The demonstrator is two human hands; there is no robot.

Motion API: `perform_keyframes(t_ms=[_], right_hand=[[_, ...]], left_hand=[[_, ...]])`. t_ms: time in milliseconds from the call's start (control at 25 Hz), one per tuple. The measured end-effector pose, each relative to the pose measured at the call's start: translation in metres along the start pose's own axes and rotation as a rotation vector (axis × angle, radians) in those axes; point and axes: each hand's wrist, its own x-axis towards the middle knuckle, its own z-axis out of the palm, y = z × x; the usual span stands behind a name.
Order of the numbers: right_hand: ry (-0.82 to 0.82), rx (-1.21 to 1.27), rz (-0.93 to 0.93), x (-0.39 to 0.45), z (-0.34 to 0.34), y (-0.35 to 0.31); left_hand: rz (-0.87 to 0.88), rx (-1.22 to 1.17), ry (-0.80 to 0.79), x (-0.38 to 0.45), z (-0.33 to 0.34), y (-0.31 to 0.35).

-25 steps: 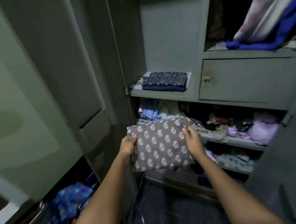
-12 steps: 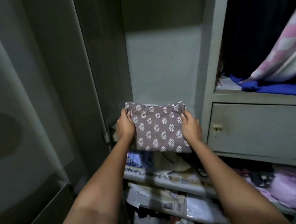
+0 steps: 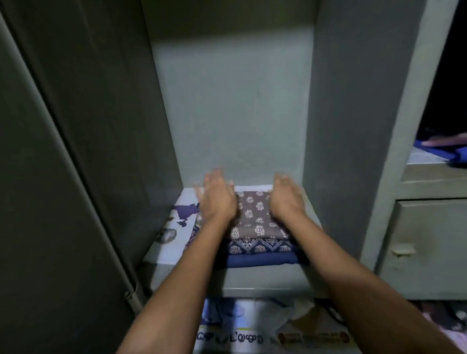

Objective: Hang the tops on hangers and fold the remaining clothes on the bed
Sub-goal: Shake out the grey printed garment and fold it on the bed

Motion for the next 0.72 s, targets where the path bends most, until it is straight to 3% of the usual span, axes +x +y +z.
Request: perform_keyframes(t_ms=[80, 160, 200, 400, 600, 720], right_hand=[[-0.178, 0.011, -0.115, -0.007, 0.026, -0.018], [-0.331, -0.051, -0.149, -0.013, 0.048, -0.021], [-0.348, -0.109, -0.153, -0.013, 0.056, -0.018], [-0.331, -0.141, -0.013, -0.005, 0.055, 0.01], [-0.378, -0.021, 0.189, -0.005, 0.044, 0.032], [-0.277, -0.02, 0.232, -0.009, 0.013, 0.035]], left_hand=[[0.163, 0.026, -0.275, -0.011, 0.027, 0.007], [0.161, 0.063, -0.518, -0.014, 0.05, -0.009], [0.15, 0.101, -0.566, -0.012, 0.058, -0.022], [0.09, 0.188, -0.546, -0.003, 0.06, -0.045], [-0.108, 0.094, -0.562, 0.006, 0.042, -0.062], [-0.287, -0.134, -0.363, 0.015, 0.009, -0.064]])
